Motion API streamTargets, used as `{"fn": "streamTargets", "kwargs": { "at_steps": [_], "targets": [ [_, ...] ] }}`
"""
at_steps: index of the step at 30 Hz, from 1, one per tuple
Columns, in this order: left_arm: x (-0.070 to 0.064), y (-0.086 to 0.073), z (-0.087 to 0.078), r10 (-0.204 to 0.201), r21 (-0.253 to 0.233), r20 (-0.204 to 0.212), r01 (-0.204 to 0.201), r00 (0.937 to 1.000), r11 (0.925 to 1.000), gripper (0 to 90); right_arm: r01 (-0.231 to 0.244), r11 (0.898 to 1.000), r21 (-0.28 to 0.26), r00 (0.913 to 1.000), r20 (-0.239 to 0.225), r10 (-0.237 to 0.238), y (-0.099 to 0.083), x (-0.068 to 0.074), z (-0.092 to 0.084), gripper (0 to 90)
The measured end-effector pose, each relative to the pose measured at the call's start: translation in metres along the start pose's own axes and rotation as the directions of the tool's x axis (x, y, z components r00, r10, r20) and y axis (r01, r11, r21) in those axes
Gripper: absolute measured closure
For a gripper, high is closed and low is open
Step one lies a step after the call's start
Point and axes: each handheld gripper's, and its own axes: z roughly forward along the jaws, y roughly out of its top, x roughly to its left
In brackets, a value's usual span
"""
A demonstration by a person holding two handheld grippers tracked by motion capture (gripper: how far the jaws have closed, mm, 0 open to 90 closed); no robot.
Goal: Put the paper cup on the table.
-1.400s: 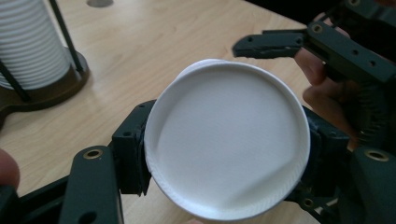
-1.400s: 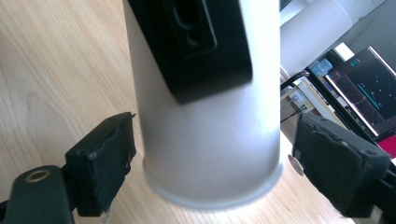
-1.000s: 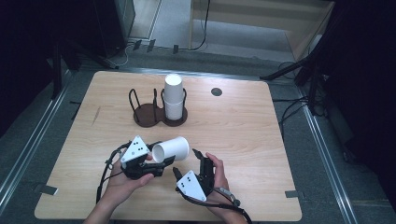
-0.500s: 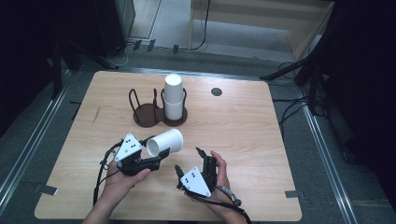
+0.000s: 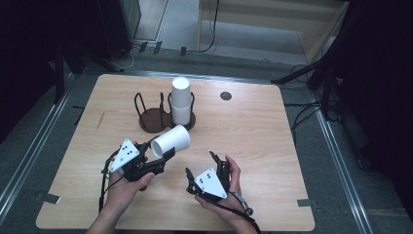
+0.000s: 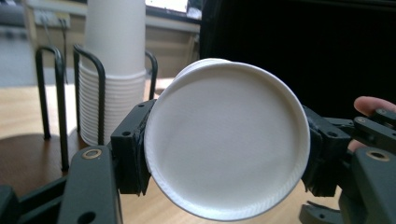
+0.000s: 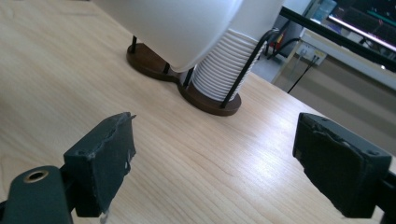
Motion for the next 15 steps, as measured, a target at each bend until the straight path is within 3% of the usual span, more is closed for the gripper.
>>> {"fn": "streamTargets", "kwargs": {
  "at_steps": [2, 6, 7, 8, 9, 10, 15],
  "targets": [
    [-0.001, 0.0, 0.0, 0.001, -0.023, 0.001, -0.001, 1.0, 0.9997, 32.1, -0.052, 0.999, 0.007, 0.9986, 0.001, 0.052, 0.003, -0.003, 0.0, 13.0],
    [-0.002, -0.001, 0.0, -0.004, -0.041, -0.003, 0.004, 1.0, 0.9992, 32.1, -0.102, 0.995, 0.001, 0.9947, -0.008, 0.102, 0.007, -0.006, -0.002, 13.1],
    [-0.002, -0.001, 0.0, 0.0, -0.054, -0.008, 0.0, 1.0, 0.9985, 32.1, -0.152, 0.988, -0.008, 0.9882, -0.022, 0.152, 0.011, -0.009, -0.004, 14.0],
    [-0.002, -0.001, 0.0, 0.0, -0.054, -0.008, 0.0, 1.0, 0.9985, 32.1, -0.152, 0.988, -0.008, 0.9882, -0.022, 0.152, 0.011, -0.009, -0.004, 14.0],
    [-0.002, -0.001, 0.0, -0.004, -0.065, -0.006, 0.003, 1.0, 0.9979, 32.1, -0.211, 0.977, -0.024, 0.977, -0.033, 0.211, 0.014, -0.014, -0.005, 16.4],
    [-0.002, -0.001, 0.0, -0.006, -0.071, -0.005, 0.006, 1.0, 0.9975, 32.1, -0.236, 0.971, -0.025, 0.9713, -0.035, 0.235, 0.016, -0.015, -0.006, 16.9],
    [0.0, -0.003, 0.002, 0.002, -0.085, -0.011, -0.002, 0.9999, 0.9964, 32.1, -0.315, 0.949, -0.021, 0.9484, -0.048, 0.314, 0.019, -0.023, -0.005, 18.7]
  ]
}}
